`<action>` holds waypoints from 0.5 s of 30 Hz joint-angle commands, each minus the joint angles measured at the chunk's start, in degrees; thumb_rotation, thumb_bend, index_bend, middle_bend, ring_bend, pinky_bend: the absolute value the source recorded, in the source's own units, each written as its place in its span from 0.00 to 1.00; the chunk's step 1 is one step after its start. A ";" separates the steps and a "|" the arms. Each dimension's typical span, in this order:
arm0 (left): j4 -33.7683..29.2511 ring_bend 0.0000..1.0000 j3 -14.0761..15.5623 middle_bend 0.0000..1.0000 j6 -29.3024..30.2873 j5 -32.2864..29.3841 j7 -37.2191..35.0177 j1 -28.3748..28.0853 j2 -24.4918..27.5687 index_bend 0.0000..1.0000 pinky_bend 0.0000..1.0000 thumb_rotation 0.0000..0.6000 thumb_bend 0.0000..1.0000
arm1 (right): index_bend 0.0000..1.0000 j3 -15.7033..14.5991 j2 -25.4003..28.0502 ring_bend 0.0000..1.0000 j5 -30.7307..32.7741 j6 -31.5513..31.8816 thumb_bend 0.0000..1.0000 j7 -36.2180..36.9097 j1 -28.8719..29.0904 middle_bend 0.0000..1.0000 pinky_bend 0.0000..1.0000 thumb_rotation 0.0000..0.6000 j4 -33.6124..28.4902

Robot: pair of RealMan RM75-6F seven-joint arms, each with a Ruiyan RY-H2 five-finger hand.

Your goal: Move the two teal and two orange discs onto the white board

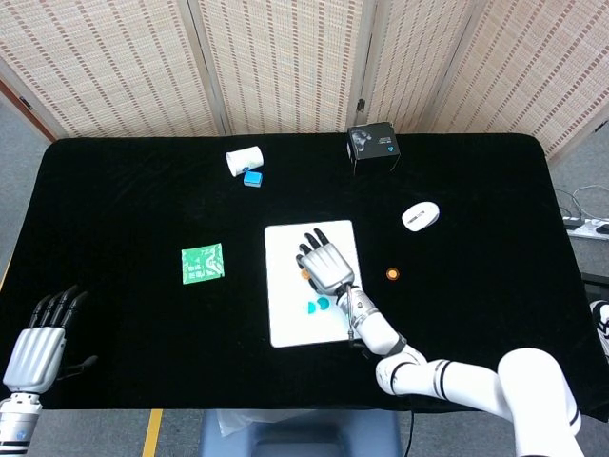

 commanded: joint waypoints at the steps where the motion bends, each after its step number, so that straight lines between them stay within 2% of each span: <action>1: 0.16 0.04 0.02 0.01 -0.06 -0.04 -0.19 0.03 -0.05 0.05 0.00 1.00 0.15 | 0.52 0.31 -1.19 0.07 0.85 0.11 0.47 -0.55 1.24 0.24 0.00 1.00 1.71; 6: 0.52 0.04 -0.02 0.01 -0.17 -0.34 -0.51 0.14 -0.03 0.05 0.00 1.00 0.15 | 0.49 0.06 -2.81 0.07 1.85 -0.35 0.47 -1.22 3.05 0.24 0.00 1.00 4.65; 12: 0.87 0.04 0.01 0.01 -0.49 -0.71 -0.61 0.21 -0.16 0.05 0.00 1.00 0.15 | 0.27 -0.40 -3.13 0.06 1.68 -0.56 0.48 0.26 3.58 0.21 0.00 1.00 5.70; 15: 0.95 0.04 -0.07 0.01 -0.62 -0.73 -0.58 0.12 -0.26 0.05 0.00 1.00 0.15 | 0.25 -0.61 -2.14 0.06 1.11 0.46 0.48 1.48 2.91 0.21 0.00 1.00 5.04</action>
